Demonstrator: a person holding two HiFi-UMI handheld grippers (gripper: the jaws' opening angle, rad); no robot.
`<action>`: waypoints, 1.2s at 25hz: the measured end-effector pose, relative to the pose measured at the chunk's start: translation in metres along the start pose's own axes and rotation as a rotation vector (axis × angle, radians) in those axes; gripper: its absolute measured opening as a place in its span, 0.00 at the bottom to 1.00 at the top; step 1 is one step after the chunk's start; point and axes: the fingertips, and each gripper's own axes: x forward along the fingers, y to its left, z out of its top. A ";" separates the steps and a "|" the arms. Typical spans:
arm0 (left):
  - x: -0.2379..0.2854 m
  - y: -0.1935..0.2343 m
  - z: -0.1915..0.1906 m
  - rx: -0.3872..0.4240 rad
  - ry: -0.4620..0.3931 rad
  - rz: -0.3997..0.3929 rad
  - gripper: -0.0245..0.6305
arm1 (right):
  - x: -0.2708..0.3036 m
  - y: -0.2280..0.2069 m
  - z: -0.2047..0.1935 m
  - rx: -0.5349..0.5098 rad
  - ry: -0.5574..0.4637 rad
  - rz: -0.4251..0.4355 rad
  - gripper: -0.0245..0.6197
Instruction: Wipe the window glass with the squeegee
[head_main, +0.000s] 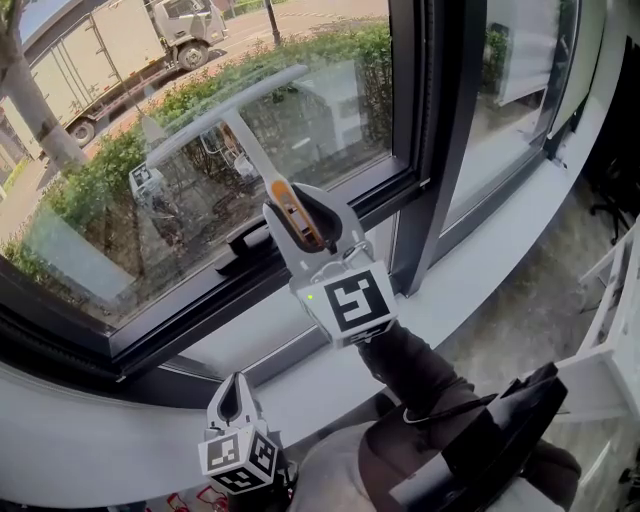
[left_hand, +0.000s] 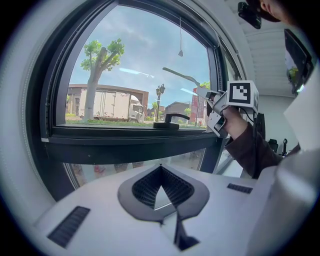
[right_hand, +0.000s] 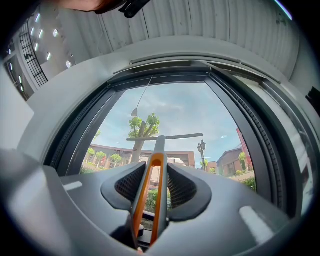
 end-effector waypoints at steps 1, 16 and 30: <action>0.000 0.000 0.000 0.001 0.000 0.000 0.04 | -0.001 0.000 -0.001 0.001 0.003 0.000 0.24; -0.004 -0.004 -0.001 0.007 0.001 0.002 0.04 | -0.012 0.003 -0.018 0.021 0.041 0.007 0.24; -0.001 -0.007 -0.005 0.005 0.013 -0.003 0.04 | -0.022 0.005 -0.034 0.036 0.078 0.011 0.24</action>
